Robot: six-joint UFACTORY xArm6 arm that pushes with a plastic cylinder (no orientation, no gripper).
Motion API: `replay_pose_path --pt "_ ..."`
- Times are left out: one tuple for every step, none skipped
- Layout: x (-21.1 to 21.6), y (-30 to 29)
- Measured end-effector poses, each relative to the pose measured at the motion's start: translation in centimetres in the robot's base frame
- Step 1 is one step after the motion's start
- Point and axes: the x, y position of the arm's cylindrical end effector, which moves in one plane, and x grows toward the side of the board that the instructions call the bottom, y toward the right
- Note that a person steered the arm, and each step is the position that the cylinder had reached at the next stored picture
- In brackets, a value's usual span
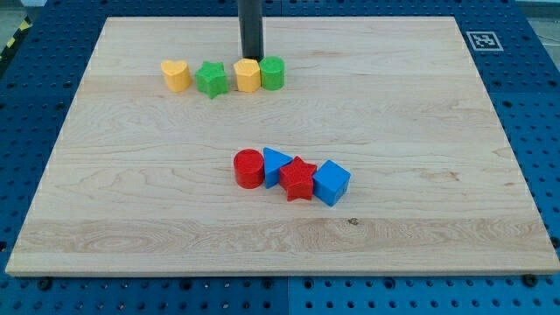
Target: Move the yellow heart to the bottom left of the green star
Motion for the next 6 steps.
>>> replay_pose_path --pt "-0.1 -4.7" --pt "-0.1 -9.8" --pt "0.5 -11.5" --pt "4.5 -10.4" --pt "8.3 -6.9" --pt "9.0 -2.4"
